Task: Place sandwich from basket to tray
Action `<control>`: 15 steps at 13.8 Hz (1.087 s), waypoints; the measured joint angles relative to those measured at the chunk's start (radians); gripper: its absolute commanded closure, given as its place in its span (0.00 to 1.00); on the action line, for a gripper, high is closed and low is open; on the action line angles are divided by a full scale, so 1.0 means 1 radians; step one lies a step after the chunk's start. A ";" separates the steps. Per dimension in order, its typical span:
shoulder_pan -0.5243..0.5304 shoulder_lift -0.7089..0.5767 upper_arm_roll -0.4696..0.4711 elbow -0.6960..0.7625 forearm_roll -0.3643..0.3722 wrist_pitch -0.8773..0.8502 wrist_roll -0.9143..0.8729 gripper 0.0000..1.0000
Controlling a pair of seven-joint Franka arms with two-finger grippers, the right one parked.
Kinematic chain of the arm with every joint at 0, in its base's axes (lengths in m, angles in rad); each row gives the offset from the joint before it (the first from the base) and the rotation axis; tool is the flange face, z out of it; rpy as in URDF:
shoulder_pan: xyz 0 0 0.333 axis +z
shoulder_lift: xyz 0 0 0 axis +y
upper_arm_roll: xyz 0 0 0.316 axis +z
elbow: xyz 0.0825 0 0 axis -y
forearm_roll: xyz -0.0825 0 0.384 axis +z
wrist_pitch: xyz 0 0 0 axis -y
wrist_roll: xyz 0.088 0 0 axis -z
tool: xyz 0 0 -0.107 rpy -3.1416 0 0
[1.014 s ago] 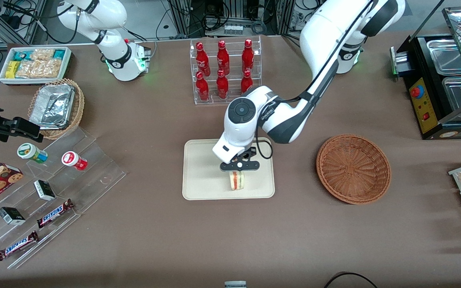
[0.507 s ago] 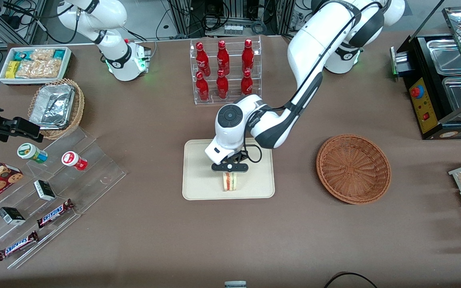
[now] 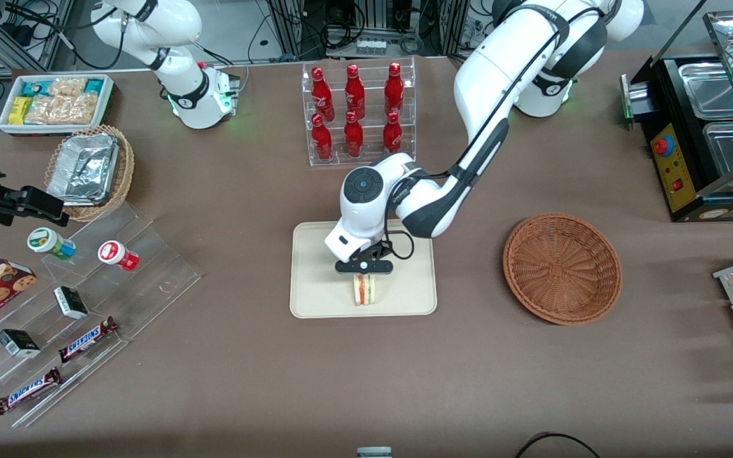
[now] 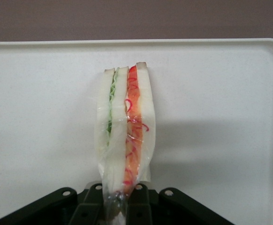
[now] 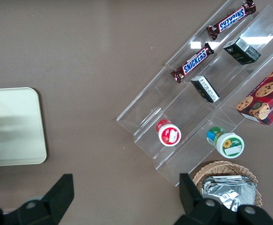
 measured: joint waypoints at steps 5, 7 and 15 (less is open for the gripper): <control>0.000 0.003 0.000 0.007 0.009 0.001 -0.010 0.02; 0.000 -0.003 0.001 0.023 0.010 -0.027 -0.015 0.01; 0.121 -0.271 0.012 0.072 -0.088 -0.389 -0.037 0.01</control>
